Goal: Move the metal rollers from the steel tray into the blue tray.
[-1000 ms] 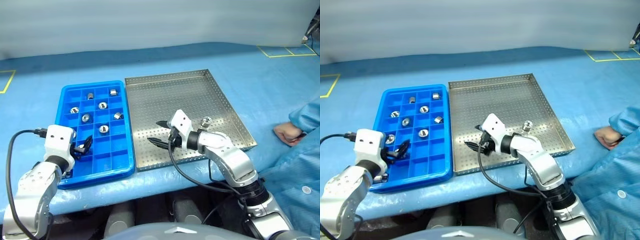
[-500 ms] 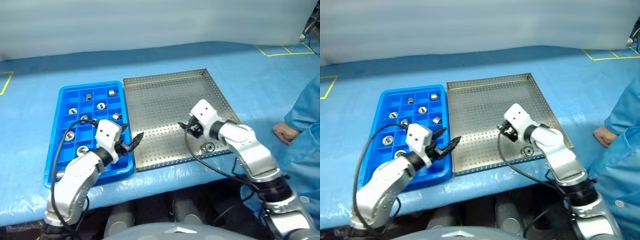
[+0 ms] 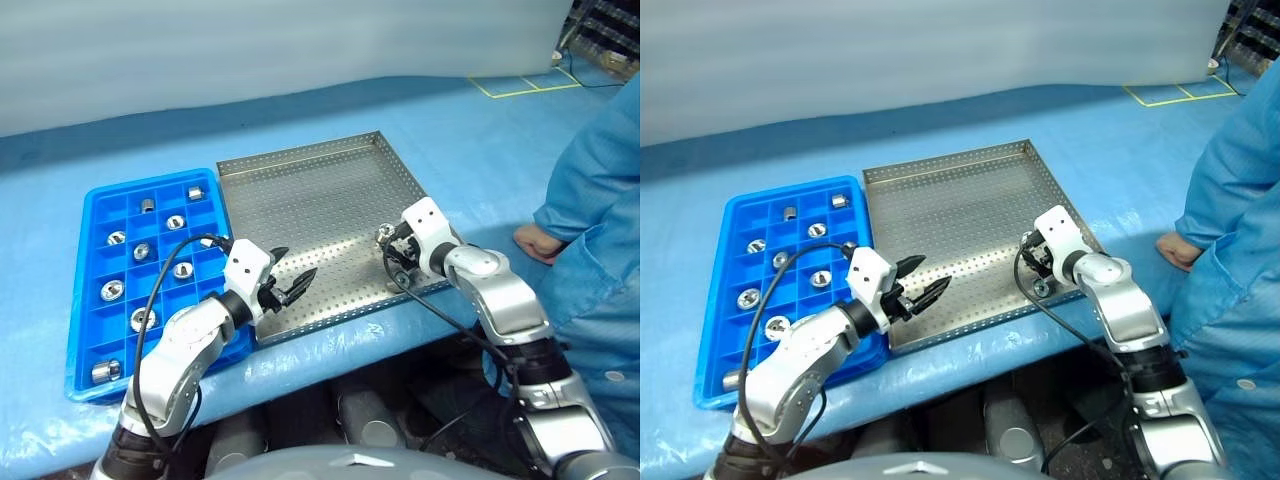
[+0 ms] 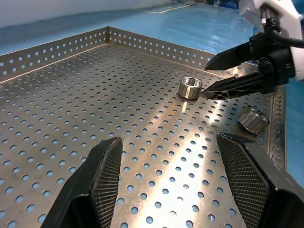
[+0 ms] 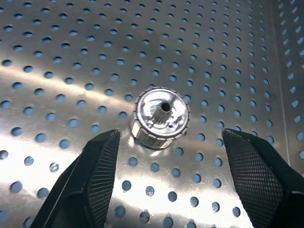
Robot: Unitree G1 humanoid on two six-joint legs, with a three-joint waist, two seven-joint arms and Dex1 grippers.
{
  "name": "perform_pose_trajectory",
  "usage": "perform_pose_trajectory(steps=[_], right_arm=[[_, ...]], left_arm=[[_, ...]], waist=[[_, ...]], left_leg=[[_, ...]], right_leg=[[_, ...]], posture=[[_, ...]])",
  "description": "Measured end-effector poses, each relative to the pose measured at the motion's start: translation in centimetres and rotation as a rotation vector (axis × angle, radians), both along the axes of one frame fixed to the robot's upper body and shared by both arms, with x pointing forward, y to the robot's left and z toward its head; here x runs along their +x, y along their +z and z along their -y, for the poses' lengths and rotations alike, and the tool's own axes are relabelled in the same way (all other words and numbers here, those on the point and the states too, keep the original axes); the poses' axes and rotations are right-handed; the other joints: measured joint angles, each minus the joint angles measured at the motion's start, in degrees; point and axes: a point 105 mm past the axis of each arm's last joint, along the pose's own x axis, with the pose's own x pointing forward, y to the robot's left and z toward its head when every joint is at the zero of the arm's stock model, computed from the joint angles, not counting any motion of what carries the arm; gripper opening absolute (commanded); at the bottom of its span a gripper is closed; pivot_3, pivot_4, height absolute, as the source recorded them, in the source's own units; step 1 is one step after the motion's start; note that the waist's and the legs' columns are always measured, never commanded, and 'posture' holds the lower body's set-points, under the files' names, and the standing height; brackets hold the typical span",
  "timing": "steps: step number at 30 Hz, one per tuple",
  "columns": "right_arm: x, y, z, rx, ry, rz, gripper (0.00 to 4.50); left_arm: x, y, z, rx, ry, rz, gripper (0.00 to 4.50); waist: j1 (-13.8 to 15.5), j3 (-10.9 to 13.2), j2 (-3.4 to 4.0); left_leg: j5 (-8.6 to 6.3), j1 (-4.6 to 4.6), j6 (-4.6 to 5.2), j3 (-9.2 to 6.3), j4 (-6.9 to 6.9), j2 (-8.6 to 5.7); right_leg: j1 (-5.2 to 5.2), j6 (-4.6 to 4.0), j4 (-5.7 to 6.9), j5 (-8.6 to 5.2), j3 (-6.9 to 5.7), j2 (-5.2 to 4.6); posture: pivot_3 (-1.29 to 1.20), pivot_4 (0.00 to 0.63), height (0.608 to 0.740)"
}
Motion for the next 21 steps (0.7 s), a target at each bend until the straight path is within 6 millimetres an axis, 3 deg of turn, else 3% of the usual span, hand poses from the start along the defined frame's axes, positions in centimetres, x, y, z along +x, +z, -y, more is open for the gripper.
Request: perform_pose_trajectory(steps=[4, 10, 16, 21], right_arm=[[1.4, -1.3, -0.5, 0.093, -0.018, -0.013, 3.62], [2.2, -1.3, -1.2, 0.145, 0.014, -0.002, 3.62], [2.4, -1.4, -1.7, 0.159, 0.031, 0.012, 1.71], [2.2, 0.2, -3.5, 0.16, 0.083, 0.052, 1.71]], left_arm=[[0.0, 0.0, 0.1, 0.003, 0.0, -0.002, 3.42], [-0.1, -0.5, -0.3, 0.008, 0.022, -0.02, 3.42], [-0.1, -0.7, -0.8, 0.021, 0.052, -0.037, 3.48], [-0.1, -0.6, -3.1, 0.056, 0.126, -0.041, 3.48]], waist=[[-0.61, 0.0, 0.0], [-0.5, 0.0, 0.02], [-0.06, 0.01, 0.03], [0.12, 0.03, 0.07]], left_leg=[[-0.01, -0.01, 0.01, -0.06, -0.09, 0.0], [-0.03, -0.01, 0.05, -0.06, -0.12, 0.0], [-0.03, 0.0, 0.05, -0.04, -0.11, -0.01], [-0.03, -0.03, 0.05, -0.05, -0.14, 0.05]], right_leg=[[-0.01, 0.19, -0.01, 0.14, -0.04, 0.02], [-0.02, 0.12, -0.03, 0.23, -0.03, 0.0], [-0.03, 0.16, -0.02, 0.22, -0.01, -0.01], [-0.1, 0.15, 0.01, 0.21, -0.02, 0.04]], posture=[[-0.19, 0.15, 0.74], [-0.18, 0.15, 0.74], [-0.17, 0.15, 0.74], [-0.16, 0.15, 0.74]])
